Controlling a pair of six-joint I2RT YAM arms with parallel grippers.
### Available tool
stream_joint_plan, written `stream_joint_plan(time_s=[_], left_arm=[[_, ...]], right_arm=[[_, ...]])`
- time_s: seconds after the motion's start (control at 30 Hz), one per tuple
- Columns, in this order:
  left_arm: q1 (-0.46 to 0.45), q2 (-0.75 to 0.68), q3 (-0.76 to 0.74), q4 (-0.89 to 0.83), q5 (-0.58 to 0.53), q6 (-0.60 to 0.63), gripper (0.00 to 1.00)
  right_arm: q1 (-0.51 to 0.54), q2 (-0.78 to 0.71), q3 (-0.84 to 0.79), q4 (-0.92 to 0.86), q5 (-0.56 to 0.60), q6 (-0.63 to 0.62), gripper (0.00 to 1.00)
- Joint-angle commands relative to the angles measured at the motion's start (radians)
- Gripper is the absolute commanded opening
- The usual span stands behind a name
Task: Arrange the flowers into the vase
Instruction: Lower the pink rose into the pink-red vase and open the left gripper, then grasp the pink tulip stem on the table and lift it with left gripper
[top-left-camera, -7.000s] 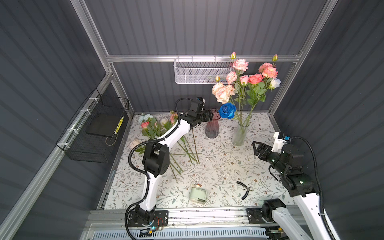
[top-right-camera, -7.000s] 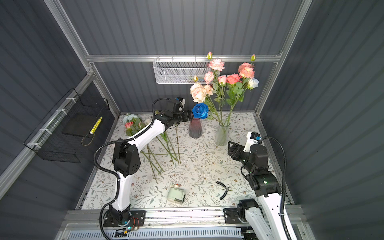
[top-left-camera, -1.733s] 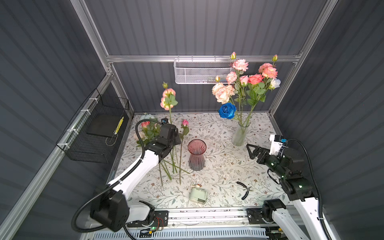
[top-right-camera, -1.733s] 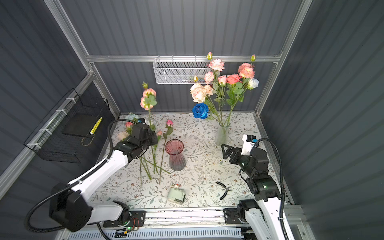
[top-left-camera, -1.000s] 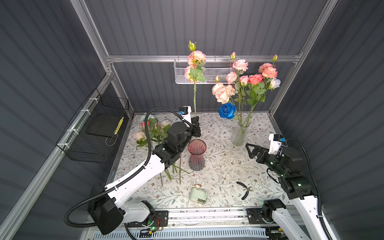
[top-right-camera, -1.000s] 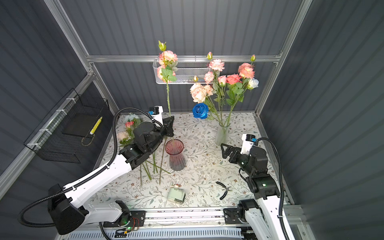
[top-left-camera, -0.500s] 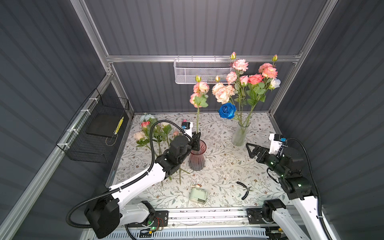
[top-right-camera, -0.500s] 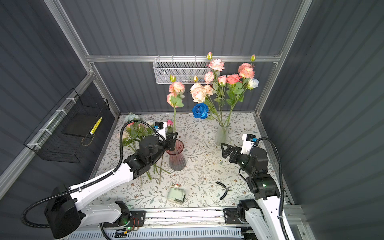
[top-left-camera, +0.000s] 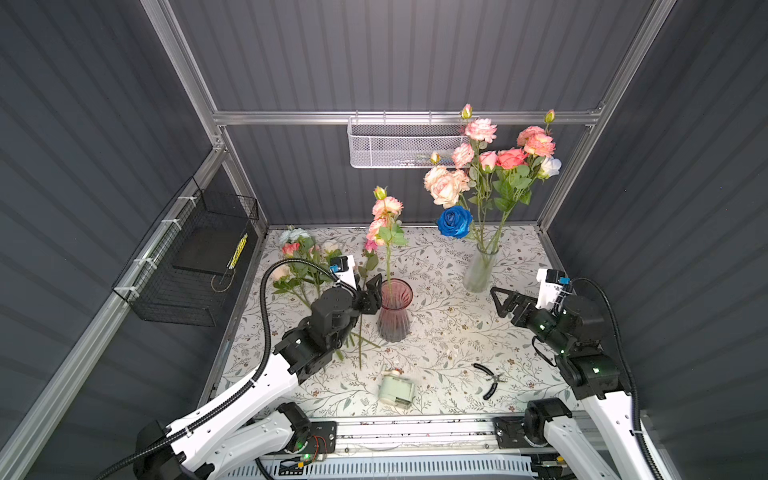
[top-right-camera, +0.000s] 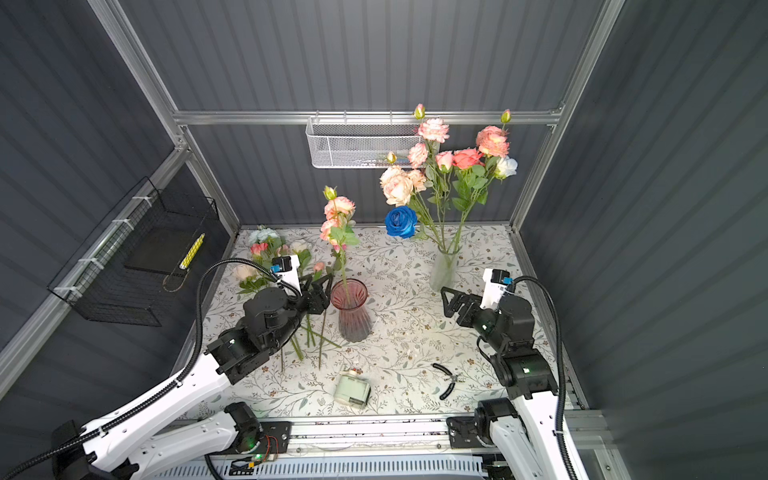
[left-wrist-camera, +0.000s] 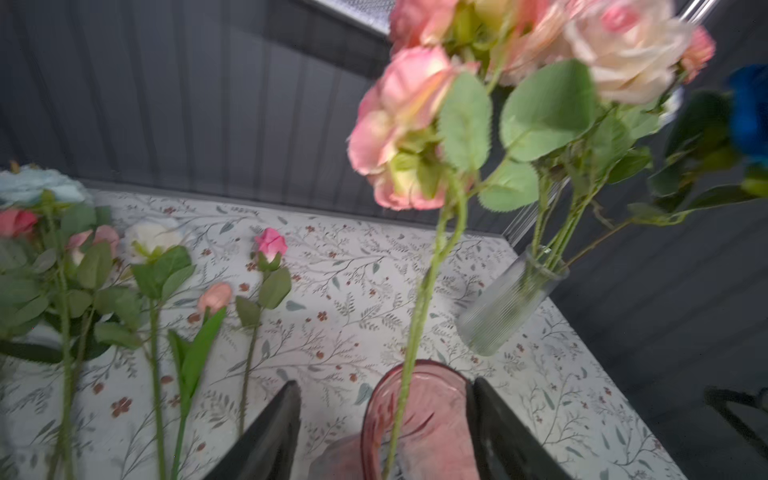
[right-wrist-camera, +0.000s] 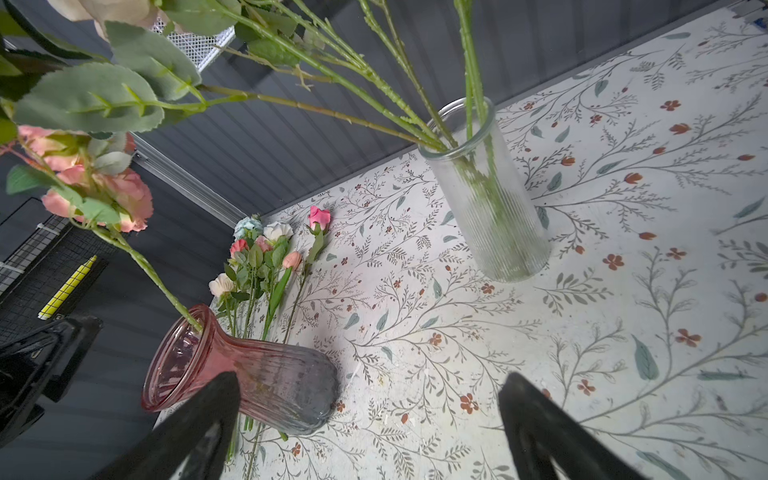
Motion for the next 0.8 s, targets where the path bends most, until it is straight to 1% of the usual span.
stream_joint_plan(time_s=[0.0, 0.03, 0.07, 0.13, 0.2, 0.3, 0.37, 0.5, 0.63, 0.77], left_arm=[[0.183, 0.098, 0.036, -0.203, 0.139, -0.103, 0.64], [0.24, 0.134, 0.032, -0.206, 0.19, -0.123, 0.64], [0.272, 0.177, 0.035, -0.214, 0.21, -0.128, 0.64], [0.309, 0.281, 0.075, -0.242, 0.248, -0.122, 0.65], [0.327, 0.393, 0.114, -0.253, 0.276, -0.115, 0.65], [0.337, 0.54, 0.162, -0.253, 0.263, -0.107, 0.64], [0.34, 0.618, 0.188, -0.243, 0.226, -0.101, 0.61], [0.358, 0.724, 0.245, -0.255, 0.172, -0.101, 0.54], [0.371, 0.77, 0.271, -0.227, 0.154, -0.098, 0.5], [0.373, 0.809, 0.302, -0.214, 0.151, -0.086, 0.4]], right_arm=[[0.002, -0.003, -0.012, 0.013, -0.012, 0.003, 0.99], [0.002, -0.003, -0.013, 0.011, -0.014, 0.004, 0.99], [0.003, -0.004, -0.013, 0.01, -0.015, 0.003, 0.99], [0.002, -0.007, -0.012, 0.011, -0.02, 0.001, 0.99], [0.002, -0.009, -0.008, 0.003, -0.019, -0.003, 0.99], [0.002, -0.014, -0.006, -0.006, -0.018, -0.008, 0.99], [0.002, -0.019, -0.005, -0.013, -0.014, -0.014, 0.99], [0.003, -0.023, -0.003, -0.025, -0.01, -0.022, 0.99], [0.002, -0.025, -0.002, -0.03, -0.006, -0.028, 0.99], [0.002, -0.023, -0.004, -0.029, -0.003, -0.033, 0.99]])
